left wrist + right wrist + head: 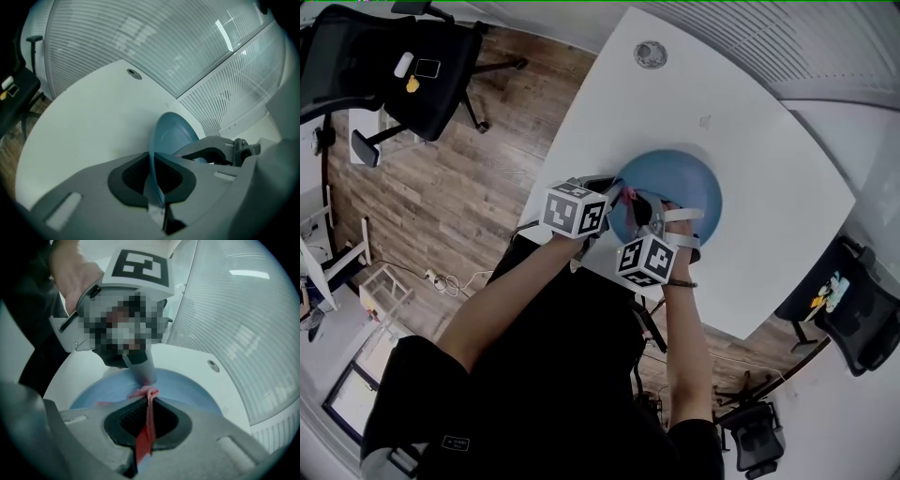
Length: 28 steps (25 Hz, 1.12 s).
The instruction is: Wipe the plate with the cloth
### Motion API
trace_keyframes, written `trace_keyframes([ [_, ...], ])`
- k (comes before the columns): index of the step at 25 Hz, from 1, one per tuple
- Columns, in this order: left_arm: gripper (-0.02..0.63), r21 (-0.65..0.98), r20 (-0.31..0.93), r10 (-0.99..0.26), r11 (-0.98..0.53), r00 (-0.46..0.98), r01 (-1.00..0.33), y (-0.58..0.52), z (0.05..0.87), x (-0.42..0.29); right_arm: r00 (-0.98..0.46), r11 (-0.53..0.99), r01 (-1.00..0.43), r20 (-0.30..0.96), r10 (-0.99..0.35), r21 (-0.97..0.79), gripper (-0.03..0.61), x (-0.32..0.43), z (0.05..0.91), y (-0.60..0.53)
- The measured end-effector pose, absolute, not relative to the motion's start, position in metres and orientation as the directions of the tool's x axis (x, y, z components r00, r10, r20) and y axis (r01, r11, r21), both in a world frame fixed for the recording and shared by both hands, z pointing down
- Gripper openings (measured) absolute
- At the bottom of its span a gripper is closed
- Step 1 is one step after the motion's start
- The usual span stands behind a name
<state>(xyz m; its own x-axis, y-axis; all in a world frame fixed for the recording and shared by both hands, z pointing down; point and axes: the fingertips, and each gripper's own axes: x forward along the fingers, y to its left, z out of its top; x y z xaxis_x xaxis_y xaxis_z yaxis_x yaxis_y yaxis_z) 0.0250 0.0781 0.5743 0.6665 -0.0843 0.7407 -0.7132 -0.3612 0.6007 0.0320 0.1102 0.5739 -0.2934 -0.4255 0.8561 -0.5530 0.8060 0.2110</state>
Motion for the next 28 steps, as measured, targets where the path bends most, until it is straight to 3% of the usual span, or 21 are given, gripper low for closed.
trace_keyframes([
  [16,0.015,0.612,0.731,-0.088,-0.353,0.677,-0.708,0.078,0.573,0.025,-0.093,0.708,-0.566,0.82,-0.564,0.423,0.012,0.103,0.574,0.046],
  [21,0.015,0.616,0.73,-0.095,-0.338,0.677,-0.711,0.077,0.573,0.024,-0.115,0.664,-0.642,0.808,-0.578,0.384,0.012,0.117,0.573,0.044],
  [28,0.015,0.617,0.732,-0.107,-0.316,0.673,-0.721,0.077,0.573,0.022,-0.167,0.728,-0.564,0.81,-0.562,0.39,0.011,0.092,0.571,0.069],
])
